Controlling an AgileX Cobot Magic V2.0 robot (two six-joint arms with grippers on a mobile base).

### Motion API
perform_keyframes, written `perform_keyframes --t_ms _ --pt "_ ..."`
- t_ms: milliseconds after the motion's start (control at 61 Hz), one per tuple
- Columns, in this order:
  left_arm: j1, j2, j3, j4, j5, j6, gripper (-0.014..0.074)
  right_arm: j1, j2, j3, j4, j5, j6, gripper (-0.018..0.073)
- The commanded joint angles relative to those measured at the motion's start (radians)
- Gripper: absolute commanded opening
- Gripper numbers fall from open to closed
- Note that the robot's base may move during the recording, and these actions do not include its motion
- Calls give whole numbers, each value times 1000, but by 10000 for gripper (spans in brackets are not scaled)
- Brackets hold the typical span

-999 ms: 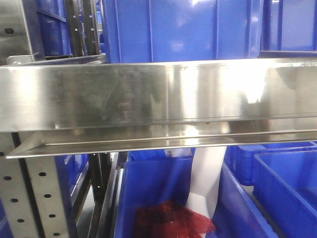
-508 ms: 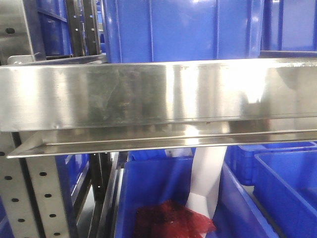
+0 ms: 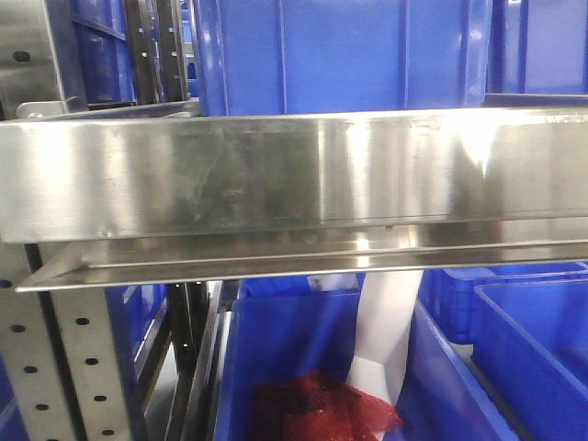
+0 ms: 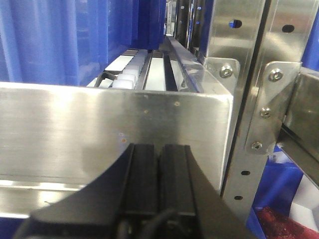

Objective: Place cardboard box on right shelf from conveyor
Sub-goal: 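Position the base facing the shelf with the box held up, then lower the tan box onto the upper roller shelf with the right gripper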

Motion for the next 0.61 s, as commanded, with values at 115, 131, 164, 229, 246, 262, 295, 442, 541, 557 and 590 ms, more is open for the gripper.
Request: perform_keyframes --t_ms 115,131,164,229,246,262,295,442,541,557,590 --pt "-6 -13 8 -6 -86 0 -116 37 284 -181 7 -132 -311 225" --pt "-6 -13 8 -6 -86 0 -116 44 303 -192 7 -132 -339 225" --pt "-6 -13 8 -6 -86 0 -116 62 348 -216 7 -131 -412 225" --pt "-6 -13 8 -6 -86 0 -116 93 419 -250 7 -131 -545 225" --pt "-6 -13 8 -6 -86 0 -116 104 432 -257 7 -131 -575 225" --pt "-6 -13 8 -6 -86 0 -116 112 446 -266 7 -134 -605 225" --pt "-6 -13 8 -6 -86 0 -116 129 475 -275 7 -138 -664 225" --pt "-6 -13 8 -6 -86 0 -116 199 579 -285 7 -186 -960 225" --pt "-6 -13 8 -6 -86 0 -116 220 648 -285 7 -223 -1176 225" --pt "-6 -13 8 -6 -86 0 -116 221 657 -285 7 -235 -1200 225" --pt "-6 -13 8 -6 -86 0 -116 221 675 -285 7 -253 -1242 225"
